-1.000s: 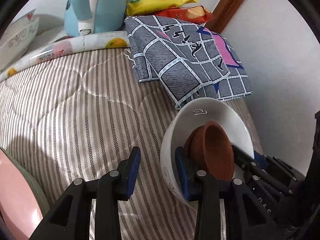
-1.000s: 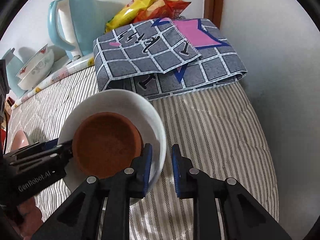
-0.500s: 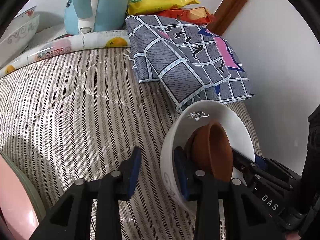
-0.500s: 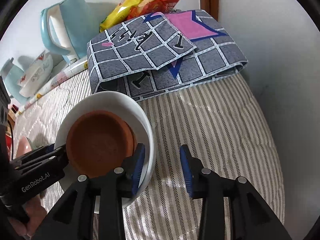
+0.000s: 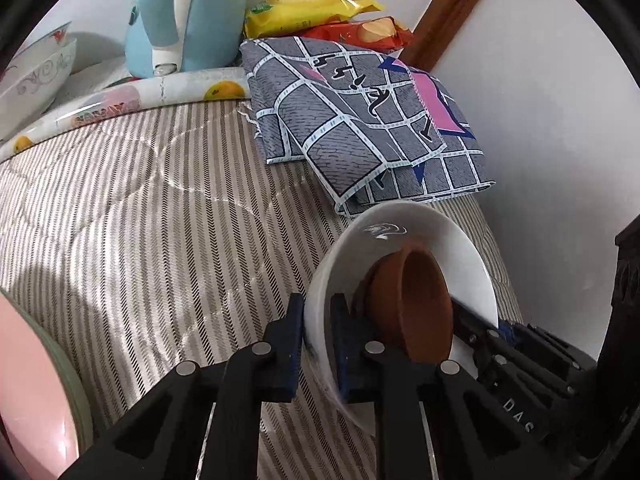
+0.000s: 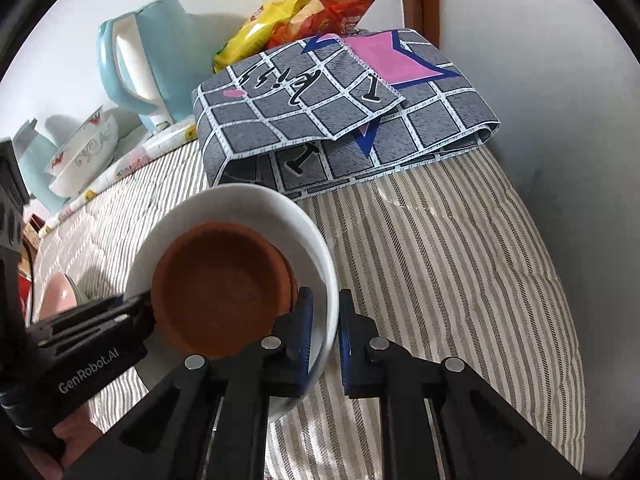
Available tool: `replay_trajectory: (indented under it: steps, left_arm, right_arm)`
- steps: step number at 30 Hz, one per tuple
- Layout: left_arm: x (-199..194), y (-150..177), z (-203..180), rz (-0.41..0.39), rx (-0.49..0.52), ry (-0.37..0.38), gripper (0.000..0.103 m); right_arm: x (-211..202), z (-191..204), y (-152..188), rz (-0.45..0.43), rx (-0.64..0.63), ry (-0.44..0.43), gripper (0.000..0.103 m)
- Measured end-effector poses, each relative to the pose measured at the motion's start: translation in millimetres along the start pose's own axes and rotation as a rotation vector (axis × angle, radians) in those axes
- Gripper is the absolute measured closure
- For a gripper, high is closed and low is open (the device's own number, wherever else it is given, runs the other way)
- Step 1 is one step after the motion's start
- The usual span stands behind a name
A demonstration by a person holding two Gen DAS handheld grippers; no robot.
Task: Organize plates and bowls
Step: 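Close both grippers on the white bowl rim, then lift the white bowl with both grippers toward the pink plate stack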
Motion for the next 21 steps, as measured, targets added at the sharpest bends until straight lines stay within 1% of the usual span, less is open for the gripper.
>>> replay_trajectory:
  steps: [10, 15, 21]
  left_arm:
    - [-23.8, 16.0, 1.6, 0.005, -0.011, 0.008, 0.091]
    - [-36.0, 25.6, 1.0, -0.002, -0.017, 0.004, 0.092]
    - [-51.2, 33.9, 9.3, -0.014, -0.024, -0.001, 0.092]
  right_arm:
    - [-21.3, 7.3, 12.4, -0.019, -0.004, 0.006, 0.092]
    - [-33.4, 14.2, 16.4, -0.04, -0.006, 0.007, 0.094]
    - [-44.9, 26.2, 27.6, -0.058, -0.013, 0.001, 0.094]
Point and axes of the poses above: each gripper's, at about its wrist camera, not at the fingertips, and x roughly the way its jaws point, z to its left, y to its underside, the point moved 10 cm from there along x, roughly the way its jaws point, and after that the axes turned 11 degrees about -y, right-handed, at the moved point
